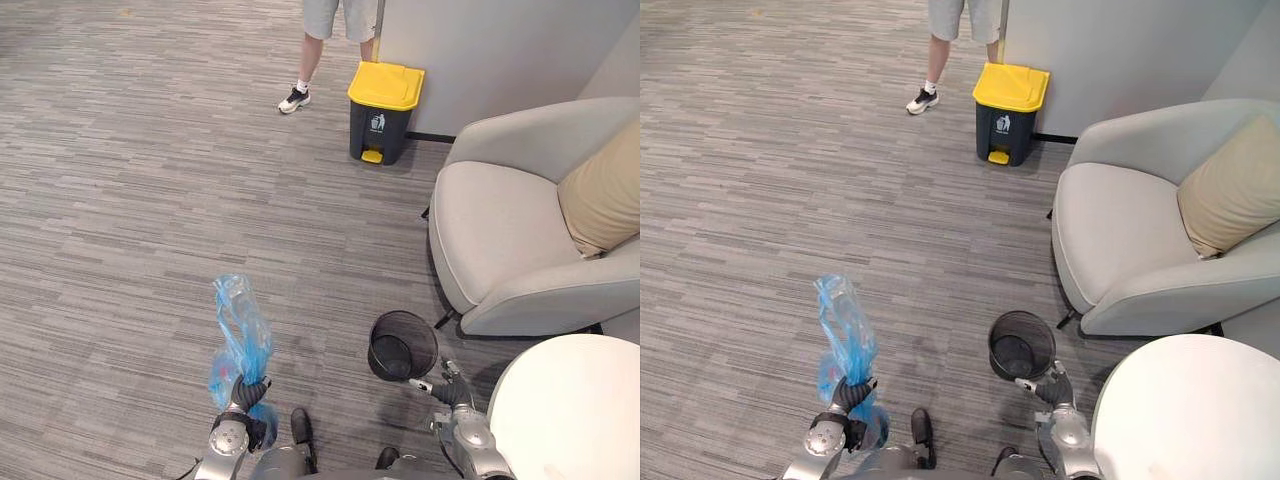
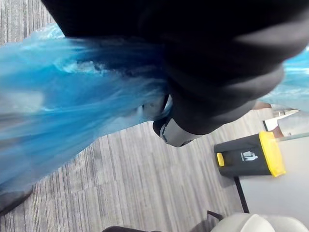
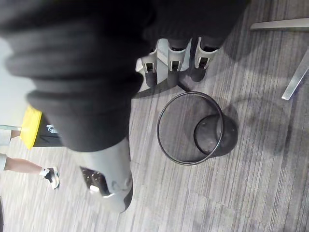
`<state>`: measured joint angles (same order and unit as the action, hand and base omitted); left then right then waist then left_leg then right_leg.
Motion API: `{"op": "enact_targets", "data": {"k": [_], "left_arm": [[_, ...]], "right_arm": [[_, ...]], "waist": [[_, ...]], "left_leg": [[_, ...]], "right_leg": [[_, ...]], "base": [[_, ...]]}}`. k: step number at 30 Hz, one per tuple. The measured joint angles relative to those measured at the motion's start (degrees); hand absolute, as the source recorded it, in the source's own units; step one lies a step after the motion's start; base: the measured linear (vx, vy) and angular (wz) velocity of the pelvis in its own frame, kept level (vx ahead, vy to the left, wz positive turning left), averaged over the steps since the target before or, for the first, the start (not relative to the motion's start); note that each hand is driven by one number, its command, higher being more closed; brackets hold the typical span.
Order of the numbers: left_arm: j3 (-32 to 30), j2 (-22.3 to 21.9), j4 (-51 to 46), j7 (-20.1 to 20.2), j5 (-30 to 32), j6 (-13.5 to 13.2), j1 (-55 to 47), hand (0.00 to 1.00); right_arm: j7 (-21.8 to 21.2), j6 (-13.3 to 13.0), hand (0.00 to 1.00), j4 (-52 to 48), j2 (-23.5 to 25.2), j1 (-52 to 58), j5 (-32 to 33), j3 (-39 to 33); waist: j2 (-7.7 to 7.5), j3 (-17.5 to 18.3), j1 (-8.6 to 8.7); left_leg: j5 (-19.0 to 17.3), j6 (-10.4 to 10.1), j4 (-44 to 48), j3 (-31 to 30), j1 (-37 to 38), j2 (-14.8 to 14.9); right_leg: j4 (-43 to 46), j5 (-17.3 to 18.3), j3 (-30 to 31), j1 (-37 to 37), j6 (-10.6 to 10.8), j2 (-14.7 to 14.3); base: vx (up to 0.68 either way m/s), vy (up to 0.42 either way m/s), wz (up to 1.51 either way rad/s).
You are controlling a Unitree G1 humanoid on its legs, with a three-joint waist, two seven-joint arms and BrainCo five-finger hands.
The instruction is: Gather rubbish on tea table into small bin, then transfer packed bag to large trash can.
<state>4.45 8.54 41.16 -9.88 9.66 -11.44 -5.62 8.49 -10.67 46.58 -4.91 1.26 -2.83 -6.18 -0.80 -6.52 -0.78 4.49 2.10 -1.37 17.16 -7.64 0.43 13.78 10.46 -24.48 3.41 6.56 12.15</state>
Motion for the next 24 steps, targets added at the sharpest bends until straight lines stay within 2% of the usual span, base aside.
{"op": "enact_targets", "data": {"k": [2, 3, 5, 6, 7, 8, 9, 10, 11, 12, 14, 15, 16, 17, 18, 19, 20, 21, 22, 24], "left_arm": [[-0.8, 0.3, 0.0, 0.0, 0.0, 0.0, -0.2, 1.0], [-1.2, 0.8, -0.1, 0.0, 0.0, 0.0, -0.9, 1.0], [-1.5, 0.7, -0.1, 0.0, 0.0, 0.3, -1.2, 1.0], [-1.6, 0.8, -0.5, 0.0, 0.0, 0.3, -0.9, 1.0], [-1.6, 0.8, -0.8, 0.0, 0.0, 0.4, -0.6, 1.0], [-1.7, 0.8, -0.9, 0.0, 0.0, 0.4, -0.3, 1.0], [-1.7, 0.9, -0.9, 0.0, 0.0, 0.4, 0.2, 1.0], [-1.6, 0.6, -0.9, 0.0, 0.0, 0.4, 0.9, 1.0], [-1.6, 0.5, -0.9, 0.1, 0.0, 0.4, 1.1, 1.0], [-1.6, 0.5, -0.9, 0.2, 0.0, 0.4, 1.1, 1.0], [-1.6, 0.8, -0.9, 0.9, 0.0, 0.4, 1.7, 1.0], [-1.6, 0.8, -0.9, 1.1, 0.1, 0.3, 1.9, 1.0], [-1.7, 0.5, -0.8, 1.0, 0.1, 0.4, 2.1, 1.0], [-1.6, -0.1, -0.7, 1.2, 0.2, 0.4, 1.9, 1.0], [-1.7, -0.4, -0.8, 1.2, 0.2, 0.3, 1.8, 1.0], [-1.8, -1.0, -0.8, 1.2, 0.2, 0.4, 1.7, 1.0], [-2.6, -1.8, -0.9, 1.3, 0.4, 0.4, 1.6, 1.0], [-3.2, -2.7, -1.9, 1.3, 0.8, 0.5, 1.2, 1.0], [-3.5, -2.9, -3.1, 1.3, 0.8, 0.5, 0.4, 1.0], [-4.2, -3.4, -5.6, 1.5, 0.8, 0.4, -0.8, 1.0]], "right_arm": [[0.0, 0.0, 0.0, 0.0, -0.2, -0.1, 0.0, -0.1], [-0.1, 0.1, 0.0, 0.0, -0.2, 0.2, 0.0, -0.1], [-0.5, 0.2, 0.0, 0.0, -0.5, 0.6, 0.0, -0.3], [-1.0, 0.5, 0.0, 0.0, -0.4, 1.0, 0.0, -0.3], [-1.1, 0.5, 0.0, 0.0, 0.1, 1.0, 0.0, -0.2], [-1.2, 0.5, 0.0, 0.0, 0.1, 1.0, 0.0, -0.1], [-1.2, 0.4, 0.0, 0.0, 0.0, 0.9, 0.1, -0.1], [-1.2, 0.4, 0.0, -0.1, -0.1, 0.9, 0.2, -0.2], [-1.2, 0.4, 0.0, -0.1, 0.0, 1.1, 0.6, -0.2], [-1.2, 0.4, 0.0, -0.1, 0.0, 1.2, 0.6, -0.2], [-1.2, 0.3, 0.0, -0.1, 0.0, 2.0, 0.7, -0.4], [-1.2, 0.3, 0.0, -0.1, 0.0, 2.6, 0.9, -0.7], [-1.2, 0.3, 0.0, -0.1, -0.1, 3.5, 1.2, -1.1], [-1.3, 0.3, 0.0, -0.3, 0.2, 4.2, 1.3, -2.5], [-1.3, 0.3, 0.0, -0.5, 0.2, 4.2, 1.7, -2.5], [-1.4, 0.3, 0.0, -0.8, 0.1, 4.1, 2.3, -2.4], [-1.4, 0.3, 0.0, -1.2, 0.2, 4.5, 2.4, -2.3], [-1.5, 0.4, 0.0, -3.1, 0.6, 5.3, 2.9, -1.8], [-1.4, 0.4, 0.0, -3.9, 0.8, 5.3, 3.0, -1.7], [-1.4, -0.1, 0.0, -5.7, 1.6, 5.0, 3.5, -1.7]], "waist": [[-0.66, -0.3, 0.04], [-1.6, -0.7, 0.03], [-1.59, -0.9, 0.4], [-1.36, -1.1, 1.0], [-0.19, -2.0, 1.88], [-0.32, -1.9, 1.94], [-0.41, -1.9, 1.71], [-0.71, -2.2, 1.71], [-0.81, -2.3, 1.78], [-0.86, -2.3, 1.91], [-1.54, -2.3, 2.33], [-2.25, -1.9, 2.71], [-2.9, -1.2, 3.15], [-1.06, -0.8, 2.96], [-0.3, -0.8, 3.02], [0.95, -1.0, 3.08], [1.46, -1.0, 3.14], [1.61, -1.2, 2.79], [1.5, -1.2, 2.68], [0.89, -1.6, 1.57]], "left_leg": [[-2.4, 0.8, 3.2, 0.1, -1.1, -1.2], [-5.7, 1.4, 7.3, -0.6, -1.8, -2.5], [-8.4, 2.4, 10.5, -2.8, -2.4, -3.3], [-10.0, 2.9, 12.5, -5.2, -1.9, -3.5], [-11.3, 3.5, 14.5, -8.2, -1.8, -2.8], [-11.9, 3.7, 15.1, -9.4, -1.8, -2.5], [-12.6, 3.9, 15.4, -11.0, -1.4, -2.3], [-13.5, 3.9, 15.3, -13.3, 0.0, -2.5], [-14.2, 3.5, 15.4, -14.6, 1.0, -2.6], [-14.5, 2.9, 15.4, -15.5, 1.7, -2.7], [-15.9, 1.4, 15.4, -17.9, 3.4, -3.6], [-16.9, 0.9, 15.6, -19.0, 4.3, -4.4], [-18.9, -0.1, 16.9, -20.3, 4.9, -4.8], [-19.8, -1.4, 18.1, -19.9, 5.6, -2.9], [-20.1, -2.1, 18.8, -19.1, 5.5, -2.0], [-20.6, -3.9, 22.4, -17.4, 4.9, -0.2], [-20.7, -5.7, 28.1, -15.8, 3.5, 1.3], [-18.9, -9.2, 43.2, -12.8, -1.2, 4.5], [-19.1, -9.2, 48.3, -11.2, -3.0, 6.1], [-20.6, -6.6, 55.9, -7.8, -6.4, 9.9]], "right_leg": [[3.6, 2.3, 0.8, 1.1, 2.0, 2.2], [6.7, 3.5, 1.2, 0.8, 3.6, 4.3], [14.9, 2.4, 5.4, 2.6, 3.0, 5.9], [24.4, -0.7, 10.8, 6.2, 2.1, 5.9], [28.6, 1.7, 15.0, 8.6, 2.0, 3.4], [28.2, 3.6, 16.3, 9.6, 1.7, 1.6], [27.2, 5.1, 17.8, 11.9, 0.5, -1.3], [25.0, 5.5, 18.2, 14.2, -0.5, -3.6], [23.2, 5.4, 17.5, 15.2, -0.6, -4.8], [21.7, 5.3, 17.1, 15.7, -0.8, -5.4], [16.1, 3.6, 16.8, 16.0, -3.5, -6.3], [13.6, 2.1, 16.8, 15.9, -5.3, -6.0], [12.7, -1.7, 16.5, 14.9, -7.1, -6.0], [11.9, -1.1, 14.5, 13.6, -7.6, -7.1], [11.0, -0.8, 13.7, 12.6, -7.9, -7.6], [9.5, -0.7, 12.6, 10.4, -8.2, -8.9], [7.6, -0.5, 12.1, 7.8, -8.6, -10.0], [4.7, -0.1, 12.2, 2.8, -9.2, -11.6], [3.9, 0.1, 12.6, 1.0, -9.6, -12.3], [2.3, 0.8, 15.1, -2.9, -10.6, -13.2]], "base": [[0.15, 0.073, 0.13], [0.19, 0.045, 0.27], [0.22, 0.085, 0.55], [0.25, 0.124, 1.07], [0.33, 0.088, 1.06], [0.26, 0.006, 0.95], [0.33, -0.017, 0.9], [0.35, -0.03, 0.96], [0.32, -0.046, 0.81], [0.34, -0.068, 0.7], [0.3, -0.105, 0.71], [0.39, -0.191, 0.8], [0.53, -0.22, 0.73], [0.48, -0.18, 0.52], [0.46, -0.156, 0.25], [0.36, -0.142, 0.2], [0.52, -0.192, 0.13], [0.42, -0.139, -0.02], [0.4, -0.106, -0.22], [0.3, -0.026, -0.53]]}}
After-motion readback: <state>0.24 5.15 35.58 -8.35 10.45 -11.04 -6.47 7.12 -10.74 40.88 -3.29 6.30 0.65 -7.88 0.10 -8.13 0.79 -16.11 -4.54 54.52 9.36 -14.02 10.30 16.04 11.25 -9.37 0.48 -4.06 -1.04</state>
